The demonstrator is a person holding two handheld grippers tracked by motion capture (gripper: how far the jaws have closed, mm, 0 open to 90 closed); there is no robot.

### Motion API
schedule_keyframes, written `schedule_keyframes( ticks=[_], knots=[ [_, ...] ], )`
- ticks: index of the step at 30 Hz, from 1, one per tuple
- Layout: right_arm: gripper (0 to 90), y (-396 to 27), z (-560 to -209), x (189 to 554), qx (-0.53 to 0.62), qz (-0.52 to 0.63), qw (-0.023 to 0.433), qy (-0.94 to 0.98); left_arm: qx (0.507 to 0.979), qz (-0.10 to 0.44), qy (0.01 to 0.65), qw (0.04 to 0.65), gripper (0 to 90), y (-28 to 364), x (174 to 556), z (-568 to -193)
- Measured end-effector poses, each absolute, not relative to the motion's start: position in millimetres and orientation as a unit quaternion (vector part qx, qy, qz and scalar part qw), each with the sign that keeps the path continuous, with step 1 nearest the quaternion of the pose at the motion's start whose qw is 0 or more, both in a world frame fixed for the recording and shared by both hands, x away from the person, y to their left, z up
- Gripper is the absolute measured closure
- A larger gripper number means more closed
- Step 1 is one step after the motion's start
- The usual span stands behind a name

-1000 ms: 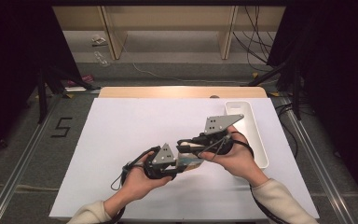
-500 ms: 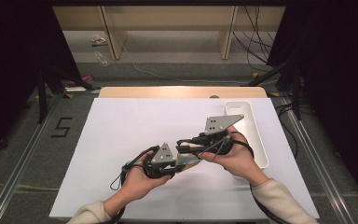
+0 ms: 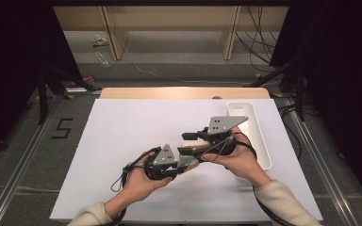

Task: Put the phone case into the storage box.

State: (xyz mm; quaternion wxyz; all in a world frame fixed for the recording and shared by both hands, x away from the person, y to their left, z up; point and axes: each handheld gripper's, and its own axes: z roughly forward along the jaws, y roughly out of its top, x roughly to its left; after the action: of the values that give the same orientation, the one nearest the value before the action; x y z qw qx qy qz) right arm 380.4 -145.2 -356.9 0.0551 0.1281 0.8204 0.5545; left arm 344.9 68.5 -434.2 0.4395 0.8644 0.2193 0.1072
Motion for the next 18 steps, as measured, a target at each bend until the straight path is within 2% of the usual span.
schedule_keyframes(
  ticks=[1, 3, 4, 5, 18],
  knots=[
    [33.9, -145.1, -358.0, 381.2, 0.135, 0.559, 0.067, 0.815, 0.864, 0.107, 0.221, 0.439, 79.6, 68.9, 345.0, -434.3],
    [24.7, -145.7, -358.3, 381.6, 0.144, 0.570, 0.073, 0.806, 0.864, 0.109, 0.222, 0.438, 79.6, 69.6, 345.6, -434.8],
    [24.7, -145.7, -358.3, 381.6, 0.144, 0.570, 0.073, 0.806, 0.864, 0.109, 0.222, 0.438, 79.6, 69.6, 345.6, -434.8],
    [18.6, -147.5, -357.9, 383.2, 0.154, 0.578, 0.086, 0.797, 0.863, 0.109, 0.227, 0.437, 79.6, 70.1, 346.0, -434.9],
    [16.8, -156.7, -358.8, 387.5, 0.193, 0.619, 0.087, 0.757, 0.848, 0.119, 0.278, 0.435, 79.6, 81.1, 354.2, -435.0]
  ],
)
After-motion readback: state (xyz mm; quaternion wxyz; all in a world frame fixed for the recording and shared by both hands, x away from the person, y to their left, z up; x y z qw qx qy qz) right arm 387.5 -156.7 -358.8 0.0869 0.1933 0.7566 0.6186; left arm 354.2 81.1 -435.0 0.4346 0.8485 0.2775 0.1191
